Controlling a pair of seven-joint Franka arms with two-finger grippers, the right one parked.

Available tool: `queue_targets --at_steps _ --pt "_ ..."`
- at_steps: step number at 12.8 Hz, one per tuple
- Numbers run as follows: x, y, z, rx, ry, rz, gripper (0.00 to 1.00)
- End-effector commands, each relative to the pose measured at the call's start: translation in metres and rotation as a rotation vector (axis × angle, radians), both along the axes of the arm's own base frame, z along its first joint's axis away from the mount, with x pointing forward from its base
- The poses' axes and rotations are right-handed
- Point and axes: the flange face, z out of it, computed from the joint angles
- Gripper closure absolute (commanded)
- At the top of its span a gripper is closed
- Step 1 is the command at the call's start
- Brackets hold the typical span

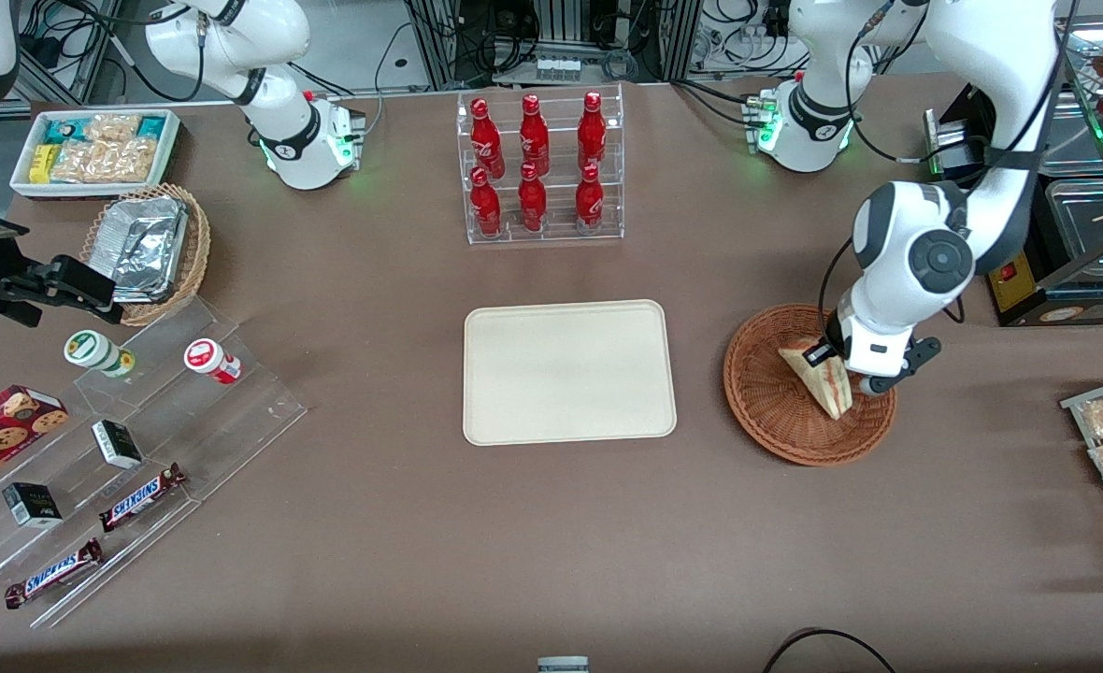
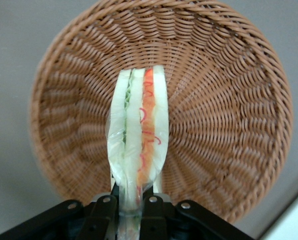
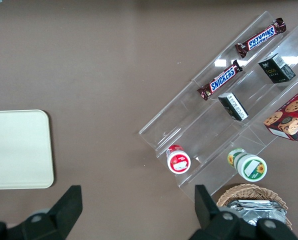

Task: Place sandwich from basket to tray
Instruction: 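Lift the sandwich with the left gripper and carry it toward the cream tray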

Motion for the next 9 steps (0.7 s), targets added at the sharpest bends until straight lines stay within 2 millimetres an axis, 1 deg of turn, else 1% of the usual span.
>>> queue_targets --at_steps 1,2,3,4,5,6,7,8,9 --pt "0.02 -0.032 0.051 0.017 0.085 -0.094 0.96" --pt "0.019 -0.044 0.055 0.016 0.099 -0.123 0.96" --pt "0.013 -0.068 0.055 0.016 0.099 -0.164 0.96" --pt "0.01 -0.088 0.049 0.017 0.107 -0.199 0.96" --pt "0.011 -0.109 0.044 0.015 0.109 -0.23 0.96" --pt "0.012 -0.137 0.039 0.014 0.111 -0.268 0.97" --pt "0.009 -0.166 0.039 0.016 0.115 -0.31 0.97" --pt "0.013 -0.192 0.037 0.012 0.12 -0.341 0.97" --pt "0.02 -0.21 0.036 0.004 0.124 -0.357 0.96"
